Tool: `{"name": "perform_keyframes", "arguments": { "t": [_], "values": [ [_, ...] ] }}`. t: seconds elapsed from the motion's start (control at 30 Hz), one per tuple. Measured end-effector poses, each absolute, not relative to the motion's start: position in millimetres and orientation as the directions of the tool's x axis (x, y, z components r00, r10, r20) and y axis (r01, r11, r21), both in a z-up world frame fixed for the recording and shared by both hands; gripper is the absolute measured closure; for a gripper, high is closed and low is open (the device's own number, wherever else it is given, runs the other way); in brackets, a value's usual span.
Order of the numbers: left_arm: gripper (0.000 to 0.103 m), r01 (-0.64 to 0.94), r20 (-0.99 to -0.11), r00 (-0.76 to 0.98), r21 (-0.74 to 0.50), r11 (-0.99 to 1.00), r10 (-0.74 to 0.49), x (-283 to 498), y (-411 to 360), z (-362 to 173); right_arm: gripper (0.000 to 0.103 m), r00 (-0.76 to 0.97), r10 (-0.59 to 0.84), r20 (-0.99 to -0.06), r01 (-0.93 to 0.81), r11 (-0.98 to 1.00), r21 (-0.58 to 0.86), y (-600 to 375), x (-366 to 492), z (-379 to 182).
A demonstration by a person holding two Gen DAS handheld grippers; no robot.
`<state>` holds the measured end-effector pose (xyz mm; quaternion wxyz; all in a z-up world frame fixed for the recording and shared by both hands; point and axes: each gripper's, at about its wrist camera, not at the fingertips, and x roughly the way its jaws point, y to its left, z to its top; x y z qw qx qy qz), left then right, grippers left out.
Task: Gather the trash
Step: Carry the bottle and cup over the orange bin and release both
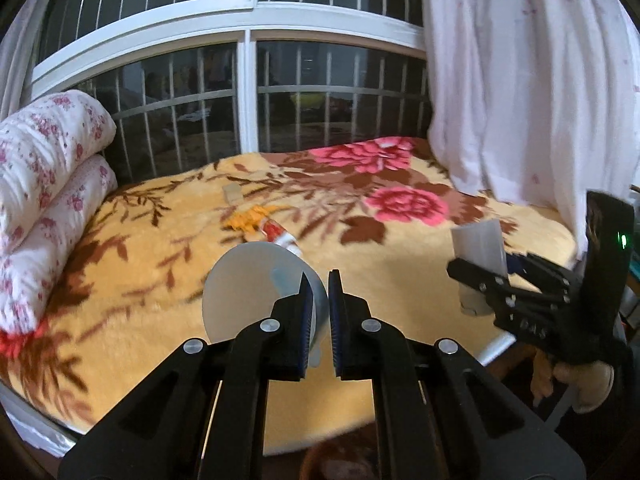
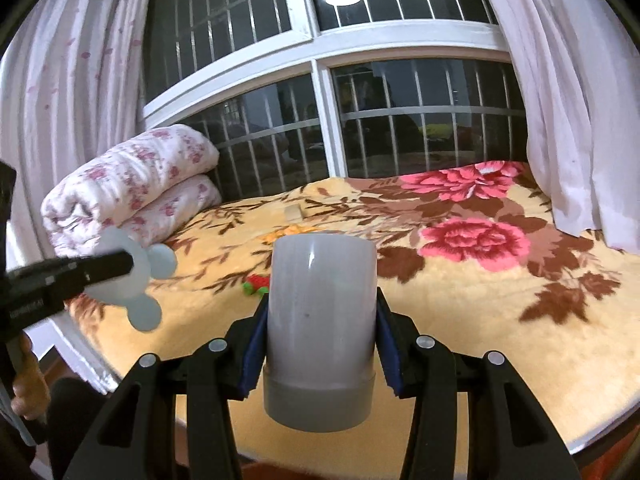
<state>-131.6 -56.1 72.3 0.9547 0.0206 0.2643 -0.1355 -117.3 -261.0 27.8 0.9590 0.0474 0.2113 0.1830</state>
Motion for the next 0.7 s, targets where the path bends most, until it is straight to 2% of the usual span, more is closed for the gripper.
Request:
{"name": "perform_keyframes", "arguments": {
  "t": [0.27, 0.43, 0.7],
  "values": [
    [0.095, 0.355, -0.587, 0.741, -0.070, 0.932, -0.327, -195.3, -72.0, 34.3, 0.056, 0.798, 0.413, -0.438, -0.401, 0.907, 0.126, -259.9, -189.3, 23.8],
    [0.095, 0.388, -0.660, 0.673, -0.068, 0.919, -0.333, -215.4, -80.1, -0.2, 0.056, 0.722, 0.435, -0.537, -0.445, 0.887, 0.121, -253.6, -216.2, -6.0],
    [0.095, 0.391, -0.783, 0.542, -0.089, 0.916, -0.307, -211.6, -85.3, -58.5, 0.056, 0.575, 0.409, -0.708, -0.433, 0.887, 0.160, -245.7, -209.3, -64.5]
  ]
}}
